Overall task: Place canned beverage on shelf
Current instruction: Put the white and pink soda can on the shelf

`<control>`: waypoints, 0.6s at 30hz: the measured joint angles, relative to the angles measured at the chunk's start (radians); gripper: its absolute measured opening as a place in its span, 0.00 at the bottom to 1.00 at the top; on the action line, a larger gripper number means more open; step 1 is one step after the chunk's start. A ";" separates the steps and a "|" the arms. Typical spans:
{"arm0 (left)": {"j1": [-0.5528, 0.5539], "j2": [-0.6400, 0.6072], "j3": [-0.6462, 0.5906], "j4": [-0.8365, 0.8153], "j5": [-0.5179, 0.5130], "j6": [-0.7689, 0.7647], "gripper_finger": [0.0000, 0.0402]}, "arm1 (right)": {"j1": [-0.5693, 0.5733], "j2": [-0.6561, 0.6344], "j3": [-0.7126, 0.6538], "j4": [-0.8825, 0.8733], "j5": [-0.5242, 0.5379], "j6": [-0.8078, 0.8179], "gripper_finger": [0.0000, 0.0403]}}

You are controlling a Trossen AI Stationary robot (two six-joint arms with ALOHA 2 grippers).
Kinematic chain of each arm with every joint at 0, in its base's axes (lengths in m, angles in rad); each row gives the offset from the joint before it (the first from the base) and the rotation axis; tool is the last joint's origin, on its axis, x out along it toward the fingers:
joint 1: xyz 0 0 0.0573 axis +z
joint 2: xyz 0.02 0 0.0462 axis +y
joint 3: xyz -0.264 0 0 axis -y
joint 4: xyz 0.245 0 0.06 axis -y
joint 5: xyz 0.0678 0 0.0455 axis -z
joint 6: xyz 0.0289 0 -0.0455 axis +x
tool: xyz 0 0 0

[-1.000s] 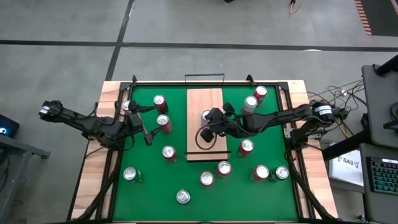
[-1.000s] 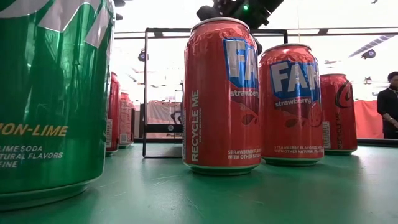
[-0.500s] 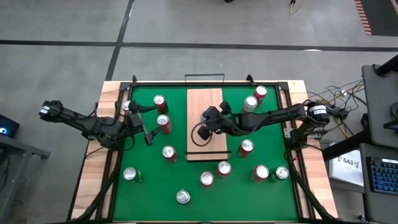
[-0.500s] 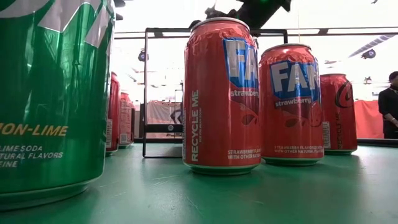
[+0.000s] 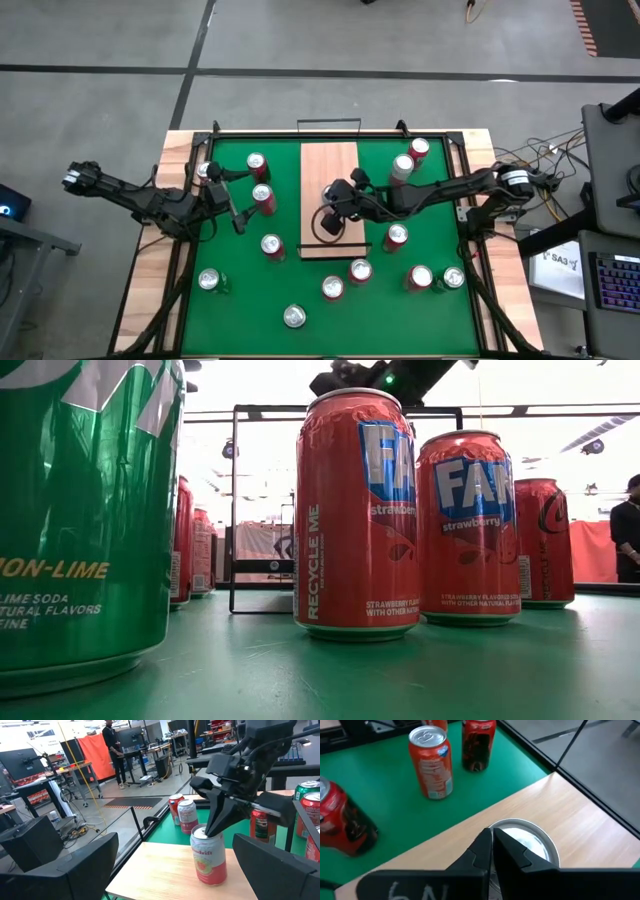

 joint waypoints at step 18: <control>0.000 0.000 0.000 -0.002 0.000 0.000 0.94 | 0.015 -0.008 0.075 0.006 -0.029 0.061 0.02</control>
